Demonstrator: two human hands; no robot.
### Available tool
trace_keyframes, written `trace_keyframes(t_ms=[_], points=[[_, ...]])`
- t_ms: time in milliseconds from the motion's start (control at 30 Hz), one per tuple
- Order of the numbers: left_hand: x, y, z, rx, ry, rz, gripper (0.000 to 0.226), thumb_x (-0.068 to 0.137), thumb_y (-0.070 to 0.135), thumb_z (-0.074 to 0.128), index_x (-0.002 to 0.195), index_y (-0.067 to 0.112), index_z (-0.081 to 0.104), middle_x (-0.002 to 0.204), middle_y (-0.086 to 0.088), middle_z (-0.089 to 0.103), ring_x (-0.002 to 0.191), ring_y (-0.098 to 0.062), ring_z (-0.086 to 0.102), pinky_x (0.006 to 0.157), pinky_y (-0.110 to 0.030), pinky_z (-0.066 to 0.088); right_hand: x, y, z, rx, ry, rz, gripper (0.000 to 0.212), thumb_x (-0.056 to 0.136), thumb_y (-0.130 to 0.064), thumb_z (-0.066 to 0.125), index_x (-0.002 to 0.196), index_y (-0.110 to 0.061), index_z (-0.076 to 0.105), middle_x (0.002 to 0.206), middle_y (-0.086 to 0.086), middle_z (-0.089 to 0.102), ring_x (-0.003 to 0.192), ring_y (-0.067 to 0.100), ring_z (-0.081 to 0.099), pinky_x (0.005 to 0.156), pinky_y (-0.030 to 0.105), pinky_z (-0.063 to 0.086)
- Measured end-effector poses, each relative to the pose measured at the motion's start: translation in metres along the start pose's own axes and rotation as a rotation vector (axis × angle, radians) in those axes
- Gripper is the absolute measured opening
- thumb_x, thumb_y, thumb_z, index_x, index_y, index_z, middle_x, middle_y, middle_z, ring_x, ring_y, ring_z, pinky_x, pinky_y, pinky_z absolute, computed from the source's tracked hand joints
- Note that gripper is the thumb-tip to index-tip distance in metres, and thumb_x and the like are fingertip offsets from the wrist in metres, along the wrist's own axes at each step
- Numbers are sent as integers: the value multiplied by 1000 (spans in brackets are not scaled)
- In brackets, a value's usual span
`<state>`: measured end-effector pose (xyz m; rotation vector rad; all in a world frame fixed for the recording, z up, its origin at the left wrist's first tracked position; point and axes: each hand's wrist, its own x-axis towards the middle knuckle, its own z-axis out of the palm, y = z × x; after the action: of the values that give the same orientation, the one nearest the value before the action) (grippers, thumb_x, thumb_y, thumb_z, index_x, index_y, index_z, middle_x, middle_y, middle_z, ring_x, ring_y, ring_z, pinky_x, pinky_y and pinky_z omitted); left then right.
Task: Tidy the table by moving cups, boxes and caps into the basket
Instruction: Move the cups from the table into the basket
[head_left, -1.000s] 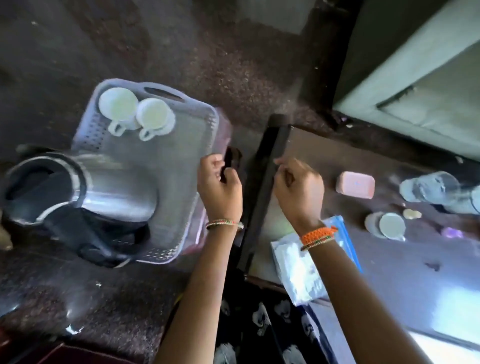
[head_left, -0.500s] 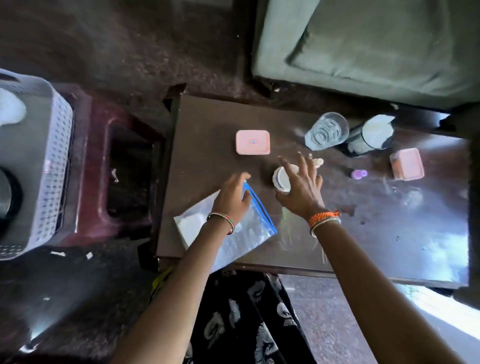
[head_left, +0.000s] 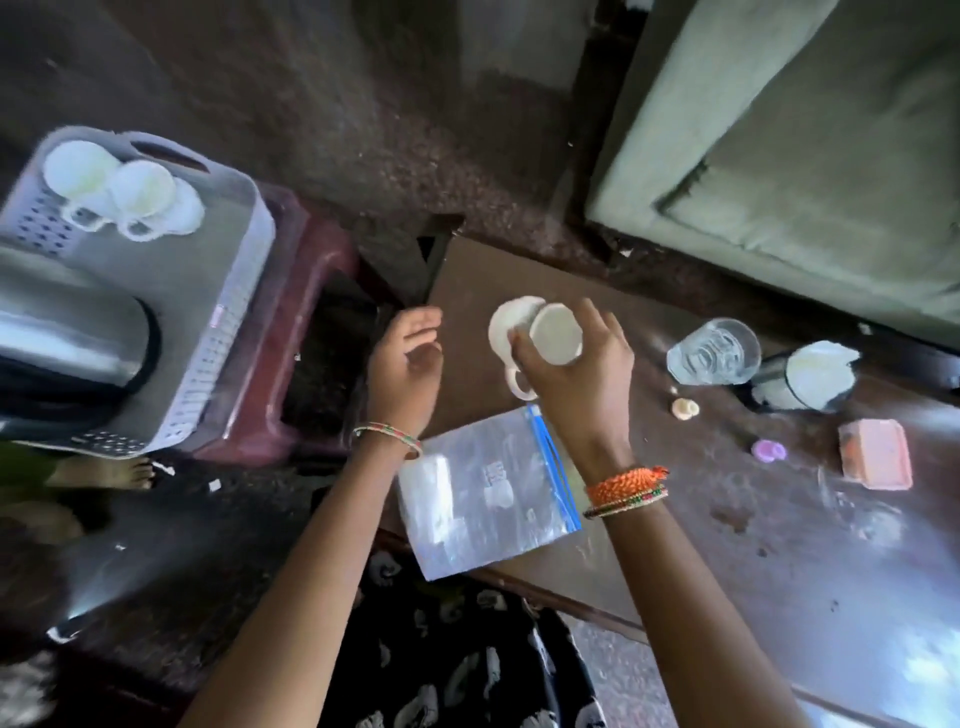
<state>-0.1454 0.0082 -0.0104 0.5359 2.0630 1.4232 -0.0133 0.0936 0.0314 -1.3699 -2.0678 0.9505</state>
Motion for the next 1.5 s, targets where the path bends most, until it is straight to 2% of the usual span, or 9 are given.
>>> trace_keyframes(t_ms=[100, 133, 233, 400, 667, 867, 1133, 1300, 1500], points=[[37, 19, -87, 83, 317, 148, 36, 77, -7, 42, 106, 6, 58, 107, -5, 62, 96, -10, 59, 79, -8, 44, 24, -81, 39, 93, -82, -80, 33, 74, -45, 71, 101, -26, 63, 91, -5, 64, 79, 9, 54, 67, 4, 34], [48, 20, -118, 135, 402, 169, 37, 75, -5, 41, 107, 6, 57, 108, -6, 63, 98, -11, 59, 81, -11, 46, 30, -107, 56, 109, -118, -111, 35, 74, -47, 70, 100, -26, 63, 91, -4, 66, 80, 10, 57, 67, 8, 37], [74, 14, -187, 213, 518, 107, 41, 74, -6, 43, 113, 4, 54, 116, -14, 61, 108, -24, 57, 93, -41, 49, 41, -172, 110, 154, -182, -154, 37, 71, -52, 69, 93, -22, 63, 85, 2, 69, 78, 18, 64, 72, 32, 52], [105, -5, -241, 244, 480, -13, 56, 75, -13, 43, 130, -5, 40, 131, -25, 50, 123, -35, 48, 107, -47, 37, 61, -239, 217, -29, -311, -196, 48, 73, -55, 67, 96, -12, 62, 93, 9, 70, 88, 32, 64, 75, 40, 52], [117, -28, -237, 205, 293, -43, 67, 75, -14, 43, 139, -3, 29, 140, -22, 42, 132, -30, 39, 112, -31, 27, 88, -229, 305, -549, -342, -236, 60, 77, -60, 62, 104, -6, 60, 106, 17, 66, 97, 40, 63, 74, 39, 48], [127, -35, -237, 216, 197, -140, 62, 78, -12, 44, 139, -3, 30, 139, -22, 42, 131, -30, 40, 109, -31, 27, 94, -223, 329, -628, -329, -254, 55, 81, -55, 62, 106, -6, 59, 103, 16, 67, 95, 36, 65, 64, 33, 41], [134, -31, -235, 139, 175, -263, 41, 81, -6, 47, 121, 2, 50, 127, -19, 52, 118, -30, 50, 95, -27, 36, 81, -213, 331, -813, -323, -281, 73, 84, -60, 54, 130, -6, 39, 123, 17, 50, 113, 34, 48, 78, 41, 49], [135, -26, -238, 55, 277, -218, 38, 79, -11, 44, 114, 1, 53, 123, -16, 56, 117, -29, 52, 101, -40, 42, 75, -205, 322, -890, -550, -614, 79, 73, -38, 72, 139, -22, 32, 145, 17, 32, 135, 39, 26, 101, 56, 33], [138, -18, -235, 18, 299, -188, 40, 80, -9, 42, 116, 5, 53, 125, -11, 58, 116, -24, 53, 103, -38, 42, 71, -202, 320, -937, -506, -600, 72, 81, -21, 69, 141, -20, 29, 143, 17, 36, 130, 38, 35, 98, 54, 38]])
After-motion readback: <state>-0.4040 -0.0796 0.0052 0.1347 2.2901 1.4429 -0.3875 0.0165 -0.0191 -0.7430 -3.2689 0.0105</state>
